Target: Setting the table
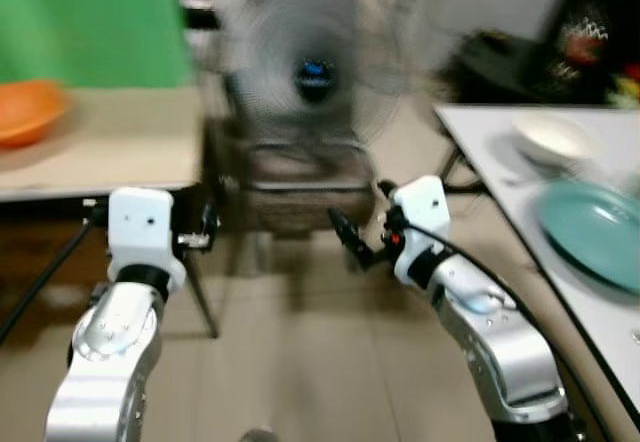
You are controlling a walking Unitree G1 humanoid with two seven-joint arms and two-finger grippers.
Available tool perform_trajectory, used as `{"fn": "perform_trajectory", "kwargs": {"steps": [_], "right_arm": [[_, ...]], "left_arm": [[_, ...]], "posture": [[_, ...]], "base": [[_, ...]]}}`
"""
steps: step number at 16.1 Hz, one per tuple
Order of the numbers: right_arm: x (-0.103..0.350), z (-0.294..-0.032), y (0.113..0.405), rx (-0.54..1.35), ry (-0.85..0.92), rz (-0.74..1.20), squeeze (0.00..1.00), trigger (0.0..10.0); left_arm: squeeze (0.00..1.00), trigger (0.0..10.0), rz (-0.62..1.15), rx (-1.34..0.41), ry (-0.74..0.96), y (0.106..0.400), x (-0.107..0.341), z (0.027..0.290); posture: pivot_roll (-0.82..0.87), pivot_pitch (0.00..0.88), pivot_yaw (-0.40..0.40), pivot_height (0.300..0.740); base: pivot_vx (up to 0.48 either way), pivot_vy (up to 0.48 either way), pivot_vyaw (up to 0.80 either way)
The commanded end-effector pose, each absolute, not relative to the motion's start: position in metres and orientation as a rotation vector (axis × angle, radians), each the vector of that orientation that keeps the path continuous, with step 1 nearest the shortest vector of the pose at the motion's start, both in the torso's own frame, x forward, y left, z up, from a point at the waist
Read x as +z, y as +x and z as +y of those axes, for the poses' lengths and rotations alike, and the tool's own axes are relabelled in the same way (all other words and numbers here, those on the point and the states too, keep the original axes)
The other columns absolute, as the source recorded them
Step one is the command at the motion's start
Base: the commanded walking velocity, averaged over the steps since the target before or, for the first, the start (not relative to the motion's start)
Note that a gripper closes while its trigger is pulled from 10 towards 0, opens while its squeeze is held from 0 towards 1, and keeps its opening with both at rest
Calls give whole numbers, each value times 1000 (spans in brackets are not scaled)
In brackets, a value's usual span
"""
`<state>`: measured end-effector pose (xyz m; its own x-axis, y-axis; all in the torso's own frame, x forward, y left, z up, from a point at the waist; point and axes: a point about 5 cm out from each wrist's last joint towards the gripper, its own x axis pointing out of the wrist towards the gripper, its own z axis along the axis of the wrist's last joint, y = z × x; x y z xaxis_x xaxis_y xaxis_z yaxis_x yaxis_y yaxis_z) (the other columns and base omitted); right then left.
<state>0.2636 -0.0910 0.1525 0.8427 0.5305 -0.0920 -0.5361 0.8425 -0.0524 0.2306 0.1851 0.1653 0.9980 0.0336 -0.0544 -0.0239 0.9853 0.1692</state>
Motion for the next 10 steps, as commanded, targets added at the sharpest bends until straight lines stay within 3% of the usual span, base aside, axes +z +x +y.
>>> {"fn": "perform_trajectory", "kwargs": {"steps": [1, 8, 10], "right_arm": [[154, -91, 264, 572, -70, 69, 1000, 10000], [153, -87, 266, 597, -67, 72, 1000, 10000], [152, -87, 266, 610, -69, 77, 1000, 10000]], "left_arm": [[0, 10000, 34, 23, 173, 231, 170, 184], [0, 10000, 7, -12, 146, 233, 173, 183], [0, 10000, 3, -21, 136, 233, 173, 181]], "posture": [[123, 0, -56, 740], [126, 0, -61, 740], [125, 0, -65, 740]], "base": [[0, 0, 800], [0, 0, 800], [262, 0, 800]]}}
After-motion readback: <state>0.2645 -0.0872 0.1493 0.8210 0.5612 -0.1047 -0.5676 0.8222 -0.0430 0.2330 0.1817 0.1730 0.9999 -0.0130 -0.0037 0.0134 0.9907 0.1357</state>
